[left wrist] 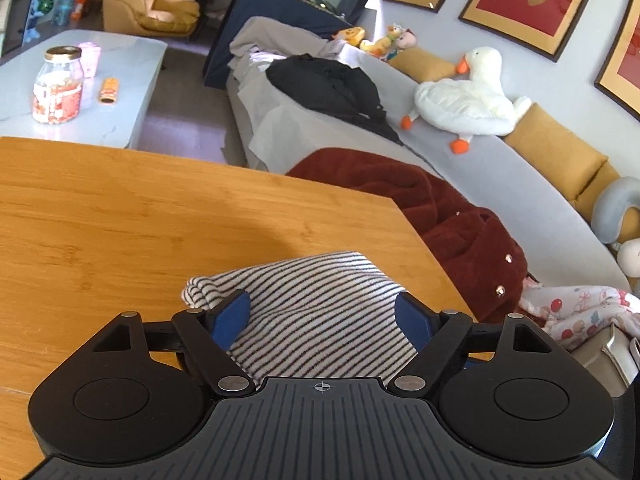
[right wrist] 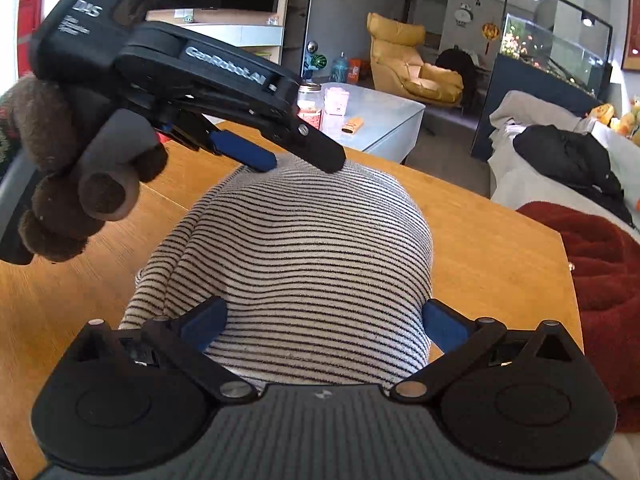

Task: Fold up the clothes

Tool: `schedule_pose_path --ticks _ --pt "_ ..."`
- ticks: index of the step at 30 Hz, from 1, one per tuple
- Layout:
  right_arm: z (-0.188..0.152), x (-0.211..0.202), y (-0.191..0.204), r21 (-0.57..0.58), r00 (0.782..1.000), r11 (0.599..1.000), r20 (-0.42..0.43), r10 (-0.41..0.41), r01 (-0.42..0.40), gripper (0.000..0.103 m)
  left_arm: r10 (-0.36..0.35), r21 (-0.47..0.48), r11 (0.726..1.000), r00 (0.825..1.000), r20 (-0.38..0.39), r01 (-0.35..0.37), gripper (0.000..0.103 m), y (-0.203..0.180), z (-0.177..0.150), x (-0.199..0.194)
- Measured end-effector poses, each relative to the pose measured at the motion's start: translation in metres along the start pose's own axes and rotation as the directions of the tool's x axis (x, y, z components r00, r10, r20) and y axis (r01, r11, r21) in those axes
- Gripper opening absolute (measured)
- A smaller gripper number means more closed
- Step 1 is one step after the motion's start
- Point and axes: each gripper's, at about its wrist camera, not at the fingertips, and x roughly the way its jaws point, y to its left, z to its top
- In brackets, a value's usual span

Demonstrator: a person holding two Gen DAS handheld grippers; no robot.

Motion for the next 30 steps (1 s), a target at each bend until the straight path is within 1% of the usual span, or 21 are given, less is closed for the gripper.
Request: schedule_pose_path --ticks 1,3,4,6,9,10,12,13,14,16,18,19,20,21,22,24,26,27,28,29,30 --pt "-0.001 0.0 0.0 0.008 1.0 1.0 -0.003 0.001 -0.001 0.103 0.015 0.015 1.0 1.0 0.019 -0.015 0.085 -0.006 -0.001 -0.009" --pt "-0.003 -0.001 0.0 0.026 1.0 1.0 -0.002 0.0 0.0 0.103 0.026 0.032 0.999 0.999 0.047 -0.027 0.091 -0.014 -0.008 -0.024" --pt "-0.005 -0.001 0.0 0.031 1.0 1.0 0.0 0.001 -0.001 0.103 0.026 0.031 0.999 0.998 0.049 -0.027 0.093 -0.016 -0.012 -0.03" --pt "-0.008 -0.002 -0.002 0.037 1.0 0.999 0.003 0.01 -0.01 0.103 0.032 0.014 0.999 0.999 0.022 -0.032 0.093 -0.014 -0.024 -0.033" --pt "-0.007 -0.007 -0.016 0.075 0.997 0.995 -0.012 0.072 -0.071 0.103 0.042 -0.037 0.998 0.997 -0.065 -0.044 0.081 -0.002 -0.041 -0.02" --pt "-0.006 -0.009 -0.025 0.106 0.994 0.989 -0.02 0.105 -0.102 0.103 0.022 -0.068 0.997 0.997 -0.08 -0.028 0.079 0.004 -0.045 -0.017" --pt "-0.004 -0.013 -0.049 0.206 0.983 0.963 -0.025 0.184 -0.175 0.103 -0.017 -0.131 0.991 0.994 -0.107 0.003 0.079 0.014 -0.054 -0.012" --pt "-0.003 -0.016 -0.062 0.263 0.974 0.941 -0.017 0.224 -0.212 0.103 -0.032 -0.153 0.988 0.993 -0.116 0.014 0.079 0.019 -0.057 -0.01" --pt "-0.002 -0.02 -0.076 0.321 0.968 0.917 0.005 0.25 -0.238 0.103 -0.034 -0.151 0.988 0.993 -0.115 0.016 0.079 0.02 -0.057 -0.01" --pt "0.002 -0.028 -0.103 0.425 0.964 0.866 0.078 0.255 -0.263 0.103 -0.035 -0.142 0.99 0.993 -0.114 0.018 0.079 0.021 -0.058 -0.01" --pt "0.01 -0.027 -0.125 0.493 0.965 0.83 0.135 0.223 -0.261 0.103 -0.035 -0.132 0.991 0.993 -0.112 0.02 0.08 0.02 -0.059 -0.01" --pt "0.016 -0.022 -0.135 0.51 0.967 0.823 0.154 0.201 -0.252 0.102 -0.036 -0.127 0.992 0.993 -0.111 0.021 0.08 0.02 -0.06 -0.01" --pt "0.023 -0.011 -0.141 0.511 0.972 0.827 0.152 0.179 -0.233 0.101 -0.036 -0.123 0.992 0.993 -0.11 0.023 0.08 0.02 -0.06 -0.009" --pt "0.03 0.001 -0.144 0.511 0.977 0.834 0.135 0.164 -0.211 0.095 -0.036 -0.119 0.993 0.993 -0.109 0.023 0.08 0.019 -0.06 -0.009" --pt "0.038 0.016 -0.148 0.51 0.98 0.838 0.113 0.162 -0.197 0.091 -0.036 -0.115 0.993 0.993 -0.109 0.024 0.08 0.019 -0.06 -0.009" --pt "0.049 0.051 -0.15 0.519 0.978 0.831 0.048 0.205 -0.2 0.09 -0.036 -0.11 0.994 0.993 -0.111 0.023 0.08 0.018 -0.06 -0.009" --pt "0.054 0.088 -0.149 0.542 0.961 0.813 -0.036 0.274 -0.212 0.09 -0.034 -0.106 0.994 0.993 -0.112 0.022 0.08 0.017 -0.059 -0.009" --pt "0.056 0.101 -0.148 0.562 0.95 0.796 -0.056 0.309 -0.226 0.091 -0.03 -0.102 0.995 0.993 -0.113 0.019 0.08 0.017 -0.059 -0.009" --pt "0.057 0.108 -0.146 0.583 0.938 0.774 -0.056 0.342 -0.247 0.089 -0.026 -0.097 0.995 0.993 -0.113 0.015 0.08 0.016 -0.059 -0.009" --pt "0.059 0.107 -0.142 0.585 0.93 0.764 -0.039 0.364 -0.274 0.083 -0.023 -0.093 0.996 0.993 -0.113 0.013 0.08 0.016 -0.059 -0.009" --pt "0.064 0.101 -0.135 0.563 0.929 0.77 -0.012 0.371 -0.3 0.078 -0.021 -0.089 0.996 0.993 -0.114 0.011 0.08 0.015 -0.059 -0.009"
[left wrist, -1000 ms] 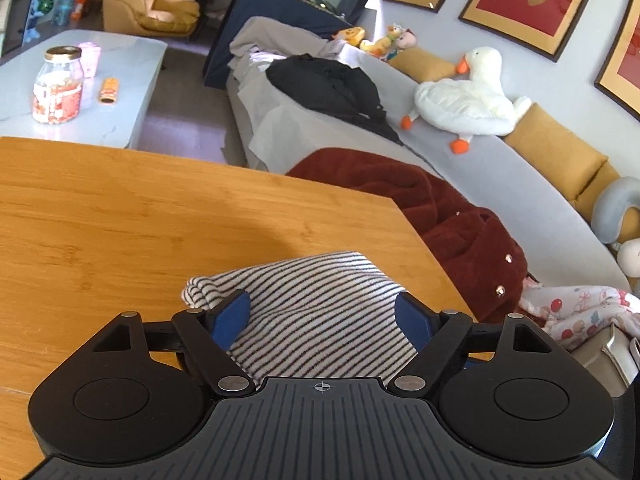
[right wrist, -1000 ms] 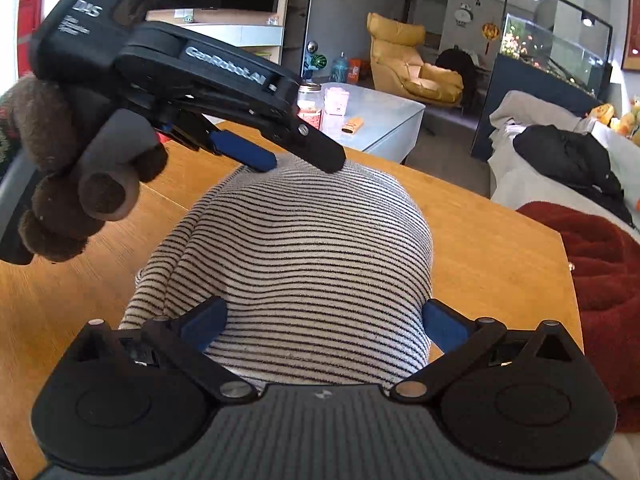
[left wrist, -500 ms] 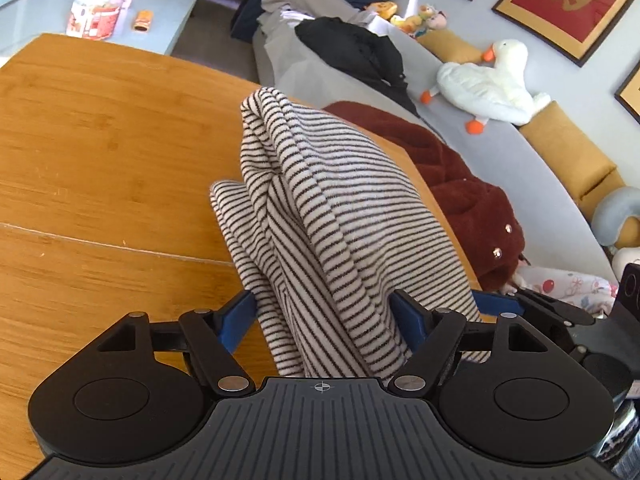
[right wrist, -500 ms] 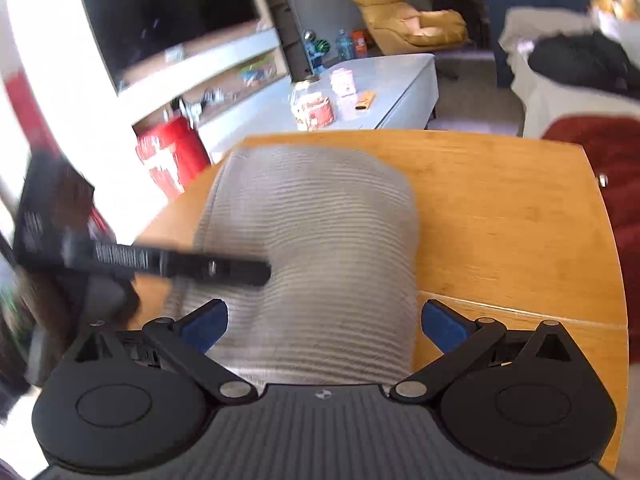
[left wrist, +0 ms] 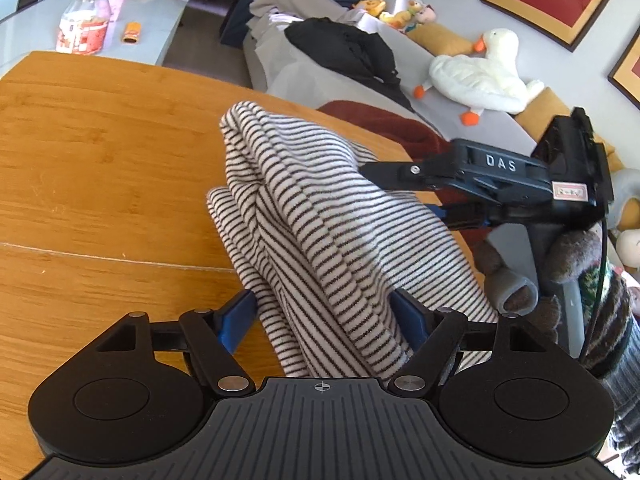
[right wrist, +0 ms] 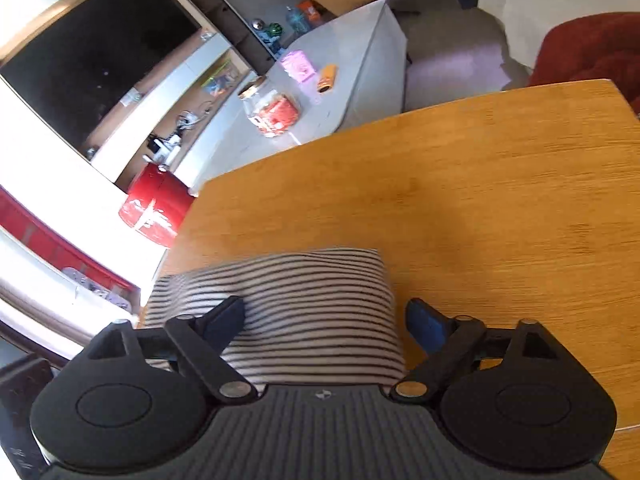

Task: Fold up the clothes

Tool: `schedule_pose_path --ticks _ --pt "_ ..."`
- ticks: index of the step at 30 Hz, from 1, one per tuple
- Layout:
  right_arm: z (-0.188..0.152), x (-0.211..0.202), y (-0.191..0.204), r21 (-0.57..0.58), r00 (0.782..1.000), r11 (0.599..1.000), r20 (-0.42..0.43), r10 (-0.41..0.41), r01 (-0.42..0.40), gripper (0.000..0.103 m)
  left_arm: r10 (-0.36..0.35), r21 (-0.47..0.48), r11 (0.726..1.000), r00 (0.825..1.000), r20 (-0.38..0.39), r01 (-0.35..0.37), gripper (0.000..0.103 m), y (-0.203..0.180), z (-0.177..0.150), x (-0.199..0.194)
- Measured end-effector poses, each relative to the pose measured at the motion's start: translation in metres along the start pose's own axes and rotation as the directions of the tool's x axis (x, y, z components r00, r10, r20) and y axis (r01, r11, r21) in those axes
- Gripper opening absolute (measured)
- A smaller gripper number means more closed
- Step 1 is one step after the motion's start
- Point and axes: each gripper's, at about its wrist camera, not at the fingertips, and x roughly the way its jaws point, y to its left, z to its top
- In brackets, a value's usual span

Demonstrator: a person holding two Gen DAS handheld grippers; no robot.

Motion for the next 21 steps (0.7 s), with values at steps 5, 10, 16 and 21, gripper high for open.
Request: schedule_pose_path --ticks 5,10,16,21 --pt "-0.014 -0.03 0.035 -0.154 0.994 0.988 0.094 0.05 -0.035 0.069 0.001 0.018 1.0 1.0 -0.001 -0.001 0.084 -0.001 -0.001 -0.001" --pt "-0.028 -0.018 0.015 -0.155 0.986 0.977 0.096 -0.135 0.149 0.073 0.003 0.024 1.0 1.0 0.005 -0.003 0.084 -0.003 0.0 0.001" --pt "-0.038 -0.019 0.016 -0.165 0.975 0.968 0.155 -0.162 0.187 0.078 -0.001 0.0 1.0 0.999 0.05 0.001 0.077 -0.002 0.007 -0.015" --pt "-0.042 -0.022 0.025 -0.205 0.963 0.951 0.192 -0.191 0.23 0.08 0.028 0.062 0.997 0.985 0.173 -0.039 0.071 -0.012 0.042 -0.038"
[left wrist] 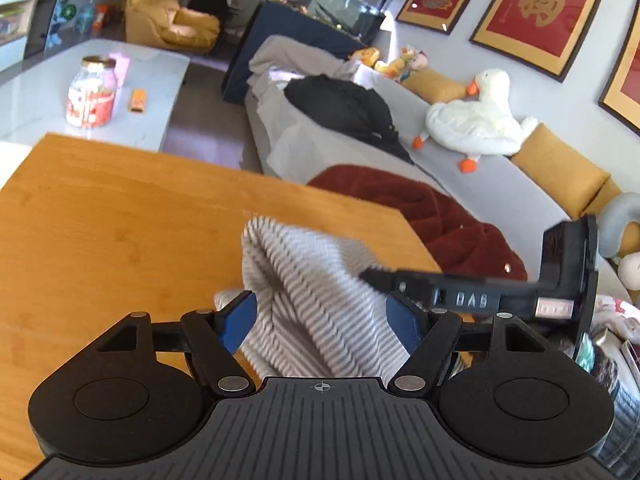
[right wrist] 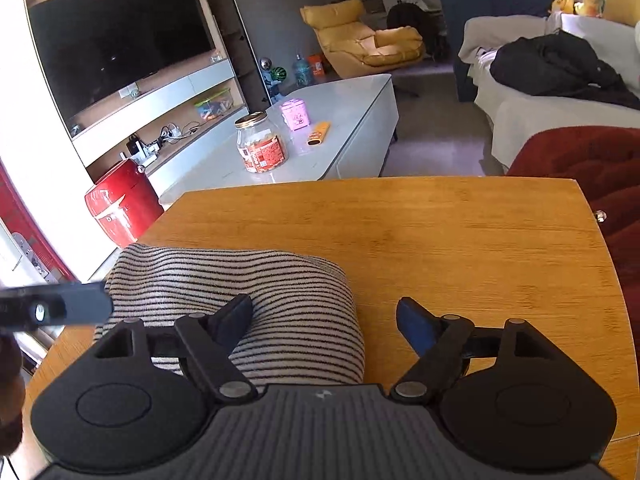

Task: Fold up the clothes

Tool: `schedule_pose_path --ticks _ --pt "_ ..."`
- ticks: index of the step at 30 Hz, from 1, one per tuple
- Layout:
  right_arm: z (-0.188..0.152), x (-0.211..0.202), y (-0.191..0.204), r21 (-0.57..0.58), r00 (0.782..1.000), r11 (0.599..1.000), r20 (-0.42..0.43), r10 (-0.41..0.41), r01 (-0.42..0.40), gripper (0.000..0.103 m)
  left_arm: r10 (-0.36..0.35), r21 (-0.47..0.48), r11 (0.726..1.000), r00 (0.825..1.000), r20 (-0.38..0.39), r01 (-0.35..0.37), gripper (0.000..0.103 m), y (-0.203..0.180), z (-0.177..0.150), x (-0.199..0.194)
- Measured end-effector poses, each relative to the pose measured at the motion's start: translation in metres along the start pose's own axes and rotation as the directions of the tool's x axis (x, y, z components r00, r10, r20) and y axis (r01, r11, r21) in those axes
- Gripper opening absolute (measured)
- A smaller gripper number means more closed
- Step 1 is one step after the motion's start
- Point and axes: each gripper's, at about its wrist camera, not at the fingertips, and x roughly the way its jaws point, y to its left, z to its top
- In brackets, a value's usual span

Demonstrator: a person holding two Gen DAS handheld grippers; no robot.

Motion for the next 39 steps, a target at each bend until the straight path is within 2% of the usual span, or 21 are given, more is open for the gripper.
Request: schedule_pose_path --ticks 2,4,5,6,7,10,13,16,18,20,22,25,27,28,32,33,35,37,39 --pt "-0.001 -0.005 0.002 -0.018 1.0 1.0 0.013 -0.025 0.026 0.08 0.005 0.035 0.999 1.0 0.017 -0.006 0.055 -0.004 0.018 0.006" --pt "-0.003 -0.011 0.003 -0.036 0.998 0.998 0.026 -0.05 0.051 0.081 0.012 0.059 0.998 1.0 0.004 -0.012 0.05 -0.003 0.03 0.018" --pt "-0.005 -0.014 0.002 -0.044 0.998 0.997 0.03 -0.059 0.06 0.083 0.039 0.075 0.996 0.999 -0.013 -0.038 0.043 -0.001 0.032 0.028" --pt "-0.007 -0.016 0.002 -0.051 0.997 0.997 0.03 -0.064 0.066 0.088 0.091 0.101 0.991 0.995 -0.035 -0.087 0.041 0.003 0.031 0.04" --pt "-0.01 -0.017 0.001 -0.056 0.997 0.996 0.027 -0.067 0.069 0.09 0.135 0.12 0.985 0.989 -0.053 -0.127 0.044 0.008 0.029 0.051" --pt "-0.017 -0.021 -0.004 -0.029 0.998 0.998 0.018 -0.06 0.061 0.091 0.141 0.08 0.988 0.986 -0.091 -0.134 0.051 0.029 0.021 0.07" --pt "-0.019 -0.028 -0.01 0.017 0.999 0.999 0.007 -0.032 0.031 0.091 0.107 -0.001 0.994 0.991 -0.074 -0.107 0.057 0.039 0.024 0.057" --pt "-0.026 -0.034 -0.012 0.02 1.0 0.999 0.015 -0.028 0.027 0.091 0.11 -0.018 0.994 0.992 -0.062 -0.111 0.059 0.037 0.025 0.036" --pt "-0.029 -0.035 -0.01 0.015 0.999 0.999 0.025 -0.039 0.038 0.091 0.05 -0.041 0.998 0.996 -0.073 -0.053 0.062 0.032 0.02 0.022" --pt "-0.031 -0.036 -0.01 0.035 0.999 0.999 0.025 -0.034 0.033 0.091 -0.008 -0.061 0.998 0.996 -0.088 0.002 0.087 0.026 0.015 0.011" --pt "-0.031 -0.038 -0.012 0.07 1.0 0.998 0.018 0.004 -0.005 0.091 -0.05 -0.057 0.997 0.989 -0.14 0.042 0.092 0.018 0.001 0.015" --pt "-0.032 -0.041 -0.019 0.147 0.994 0.983 -0.005 0.111 -0.109 0.091 -0.099 -0.051 0.995 0.971 -0.217 0.089 0.092 0.007 -0.02 0.022" --pt "-0.034 -0.042 -0.021 0.175 0.986 0.972 -0.028 0.165 -0.158 0.095 -0.058 -0.048 0.998 0.965 -0.254 0.048 0.093 0.009 -0.03 0.034" --pt "-0.036 -0.041 -0.021 0.174 0.983 0.97 -0.042 0.178 -0.169 0.099 -0.069 -0.07 0.996 0.963 -0.261 0.053 0.094 0.012 -0.032 0.038" --pt "-0.045 -0.029 -0.02 0.132 0.98 0.979 -0.11 0.167 -0.152 0.099 -0.077 -0.064 0.996 0.965 -0.251 0.062 0.091 0.009 -0.032 0.046" --pt "-0.046 -0.025 -0.02 0.139 0.976 0.977 -0.12 0.179 -0.162 0.094 -0.066 -0.048 0.997 0.966 -0.248 0.056 0.089 0.007 -0.033 0.046" --pt "-0.045 -0.018 -0.018 0.164 0.967 0.965 -0.12 0.226 -0.205 0.081 -0.053 -0.027 0.998 0.97 -0.239 0.048 0.079 0.005 -0.034 0.045" --pt "-0.039 -0.009 -0.013 0.17 0.963 0.961 -0.121 0.239 -0.217 0.078 -0.038 -0.028 0.999 0.974 -0.222 0.033 0.07 0.007 -0.033 0.041" --pt "-0.03 0.003 -0.003 0.154 0.961 0.961 -0.122 0.25 -0.23 0.076 -0.019 -0.03 0.999 0.979 -0.202 0.013 0.068 0.013 -0.03 0.036"
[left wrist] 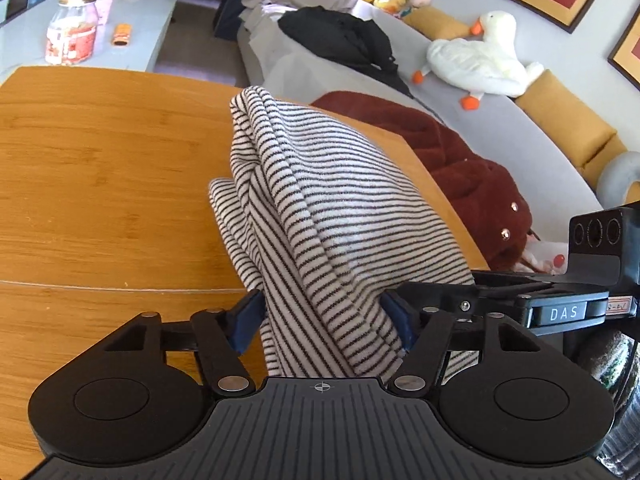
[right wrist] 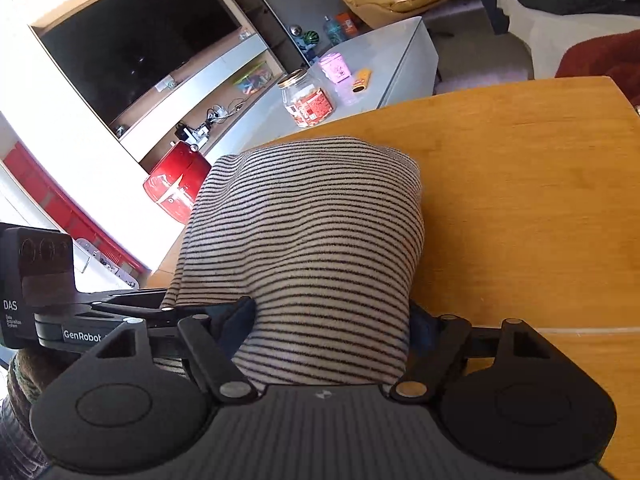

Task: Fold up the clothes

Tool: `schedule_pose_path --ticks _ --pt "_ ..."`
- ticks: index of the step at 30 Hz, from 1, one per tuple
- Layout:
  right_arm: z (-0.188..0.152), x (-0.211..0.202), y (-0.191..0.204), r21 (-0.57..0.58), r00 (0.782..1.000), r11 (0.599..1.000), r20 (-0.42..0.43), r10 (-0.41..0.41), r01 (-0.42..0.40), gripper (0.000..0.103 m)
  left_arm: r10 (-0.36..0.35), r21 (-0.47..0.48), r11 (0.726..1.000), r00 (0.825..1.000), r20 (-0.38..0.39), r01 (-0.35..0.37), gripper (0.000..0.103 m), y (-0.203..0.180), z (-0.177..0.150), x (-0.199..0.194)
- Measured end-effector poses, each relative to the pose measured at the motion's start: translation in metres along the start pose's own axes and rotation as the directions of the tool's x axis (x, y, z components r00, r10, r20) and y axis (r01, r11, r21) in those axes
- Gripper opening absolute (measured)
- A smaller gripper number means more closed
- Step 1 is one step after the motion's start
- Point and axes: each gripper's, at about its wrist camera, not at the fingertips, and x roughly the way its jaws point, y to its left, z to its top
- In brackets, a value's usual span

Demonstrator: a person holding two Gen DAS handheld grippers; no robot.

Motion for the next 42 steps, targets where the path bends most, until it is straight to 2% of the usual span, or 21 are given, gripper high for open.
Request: schedule_pose_path --ticks 4,11,14,18,20,21,25,26,27,28,30,34,37,39,40,42 --pt "0.024 0.038 0.022 -0.065 0.999 0.997 -0.02 0.046 -0.047 0.076 0.056 0.0 0.998 0.997 0.055 -0.056 0.058 0.019 0.012 -0.018" --pt "0.069 0.124 0.058 -0.14 0.99 0.981 -0.061 0.128 -0.136 0.076 0.146 -0.117 0.985 0.979 0.141 -0.13 0.059 0.091 0.031 -0.043" --pt "0.087 0.15 0.068 -0.186 0.99 0.973 -0.057 0.126 -0.135 0.076 0.186 -0.15 0.975 0.967 0.172 -0.161 0.059 0.114 0.043 -0.047" --pt "0.102 0.16 0.074 -0.236 0.995 0.967 -0.027 0.092 -0.096 0.081 0.221 -0.142 0.97 0.955 0.199 -0.195 0.06 0.125 0.059 -0.057" --pt "0.102 0.157 0.078 -0.301 0.999 0.952 0.003 0.053 -0.05 0.086 0.249 -0.112 0.967 0.937 0.246 -0.227 0.063 0.119 0.063 -0.072" --pt "0.1 0.154 0.082 -0.342 0.999 0.939 0.02 0.034 -0.026 0.09 0.257 -0.1 0.966 0.924 0.282 -0.238 0.063 0.115 0.067 -0.081" --pt "0.09 0.143 0.1 -0.453 0.996 0.89 0.091 -0.023 0.062 0.091 0.218 -0.048 0.975 0.905 0.366 -0.215 0.067 0.104 0.095 -0.093" --pt "0.086 0.138 0.106 -0.484 0.992 0.871 0.118 -0.035 0.088 0.09 0.207 -0.034 0.977 0.899 0.386 -0.21 0.068 0.101 0.102 -0.096" --pt "0.081 0.132 0.114 -0.522 0.987 0.844 0.155 -0.046 0.121 0.085 0.201 -0.023 0.978 0.896 0.397 -0.209 0.067 0.1 0.109 -0.096" --pt "0.077 0.126 0.122 -0.558 0.981 0.816 0.187 -0.05 0.147 0.078 0.209 -0.017 0.976 0.901 0.382 -0.219 0.067 0.103 0.117 -0.087" --pt "0.07 0.111 0.137 -0.605 0.978 0.783 0.209 -0.013 0.14 0.073 0.225 -0.006 0.971 0.91 0.349 -0.238 0.066 0.11 0.132 -0.069" --pt "0.062 0.101 0.153 -0.624 0.989 0.782 0.125 0.075 0.019 0.072 0.288 -0.005 0.955 0.925 0.246 -0.296 0.063 0.136 0.136 -0.023" --pt "0.049 0.127 0.149 -0.62 0.999 0.785 0.033 0.019 0.006 0.074 0.245 -0.065 0.969 0.937 0.248 -0.237 0.065 0.153 0.131 -0.019" --pt "0.041 0.132 0.148 -0.639 0.999 0.769 0.034 0.02 0.007 0.077 0.225 -0.084 0.974 0.943 0.245 -0.211 0.066 0.16 0.13 -0.018" --pt "0.046 0.129 0.149 -0.629 0.999 0.777 0.018 0.037 -0.017 0.077 0.221 -0.082 0.975 0.945 0.242 -0.207 0.066 0.161 0.129 -0.019" --pt "0.075 0.116 0.142 -0.529 0.991 0.84 -0.019 0.133 -0.123 0.077 0.224 -0.066 0.974 0.944 0.243 -0.214 0.066 0.16 0.128 -0.019"
